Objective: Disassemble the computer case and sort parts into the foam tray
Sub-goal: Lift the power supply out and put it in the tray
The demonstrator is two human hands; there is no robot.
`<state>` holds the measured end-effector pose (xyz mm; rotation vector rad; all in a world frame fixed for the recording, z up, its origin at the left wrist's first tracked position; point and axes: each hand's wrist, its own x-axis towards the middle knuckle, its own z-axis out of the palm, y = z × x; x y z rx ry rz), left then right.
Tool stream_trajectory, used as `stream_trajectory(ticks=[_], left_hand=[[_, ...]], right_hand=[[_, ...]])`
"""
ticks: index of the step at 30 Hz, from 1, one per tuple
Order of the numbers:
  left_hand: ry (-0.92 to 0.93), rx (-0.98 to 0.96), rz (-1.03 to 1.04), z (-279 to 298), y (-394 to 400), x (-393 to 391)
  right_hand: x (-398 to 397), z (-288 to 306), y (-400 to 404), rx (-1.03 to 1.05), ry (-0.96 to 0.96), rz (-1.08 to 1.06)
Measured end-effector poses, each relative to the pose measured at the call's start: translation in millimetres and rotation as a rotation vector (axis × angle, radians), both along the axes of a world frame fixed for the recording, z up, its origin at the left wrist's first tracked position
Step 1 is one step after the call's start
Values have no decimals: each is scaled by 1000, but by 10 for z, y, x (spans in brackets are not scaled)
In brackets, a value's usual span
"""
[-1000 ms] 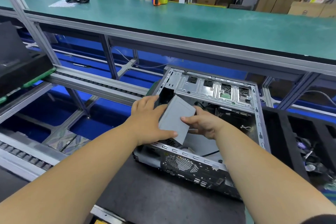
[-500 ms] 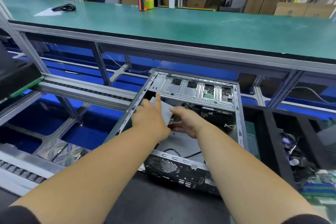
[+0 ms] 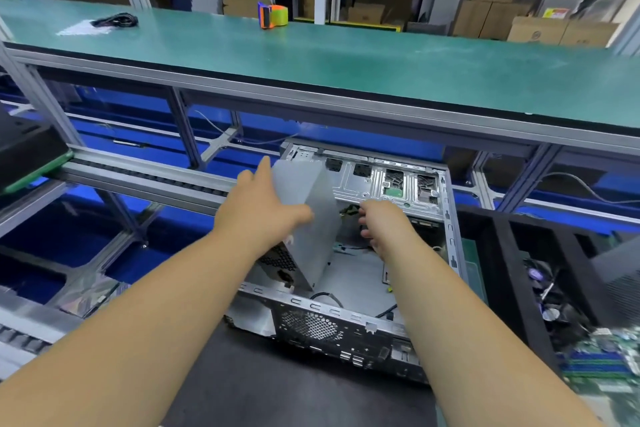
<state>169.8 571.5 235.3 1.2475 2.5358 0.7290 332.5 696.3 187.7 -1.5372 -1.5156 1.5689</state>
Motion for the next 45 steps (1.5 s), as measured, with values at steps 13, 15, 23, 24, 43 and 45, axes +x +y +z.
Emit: stream_trajectory(ticks=[13, 15, 23, 24, 43, 45], left_hand=[[-1214, 229, -36, -63, -391, -371], [-1263, 269, -83, -91, -432, -362], [-1300, 387, -249, 29, -485, -311], [-1303, 397, -262, 48, -486, -297], [-1546, 361, -246, 110, -535, 126], [-1569, 358, -248, 75, -542, 183]], right_hand=[[174, 82, -408, -381, 324, 106], [198, 147, -483, -368, 410, 150], [313, 381, -620, -162, 504, 160], [322, 394, -625, -132, 495, 158], [728, 758, -662, 186, 208, 123], [810, 727, -546, 237, 99, -24]])
